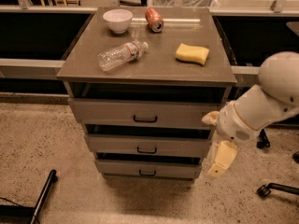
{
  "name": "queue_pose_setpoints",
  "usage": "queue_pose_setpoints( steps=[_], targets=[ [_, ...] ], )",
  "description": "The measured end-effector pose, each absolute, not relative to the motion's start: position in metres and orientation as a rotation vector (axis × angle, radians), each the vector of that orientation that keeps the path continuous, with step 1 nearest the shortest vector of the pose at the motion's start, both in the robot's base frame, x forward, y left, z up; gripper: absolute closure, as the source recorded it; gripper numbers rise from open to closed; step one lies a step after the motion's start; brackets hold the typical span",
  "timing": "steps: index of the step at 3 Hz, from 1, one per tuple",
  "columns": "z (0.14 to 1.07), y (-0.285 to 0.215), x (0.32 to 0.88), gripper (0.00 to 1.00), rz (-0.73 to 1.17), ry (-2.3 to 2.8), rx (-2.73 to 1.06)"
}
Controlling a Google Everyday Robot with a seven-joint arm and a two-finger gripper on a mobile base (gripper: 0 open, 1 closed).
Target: Open bottom drawer
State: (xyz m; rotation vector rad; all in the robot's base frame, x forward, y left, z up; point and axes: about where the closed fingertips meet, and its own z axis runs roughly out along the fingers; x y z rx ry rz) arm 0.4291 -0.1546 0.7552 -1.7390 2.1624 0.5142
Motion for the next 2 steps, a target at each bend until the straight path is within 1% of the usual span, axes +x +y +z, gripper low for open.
queue_pose_setpoints(
  steps=[1,2],
  targets=[
    [0.755,-0.153,0.430,0.00,0.522,2.150,-1.732],
    [0.716,-0.144,0.412,0.00,0.602,2.109,-1.732]
  ],
)
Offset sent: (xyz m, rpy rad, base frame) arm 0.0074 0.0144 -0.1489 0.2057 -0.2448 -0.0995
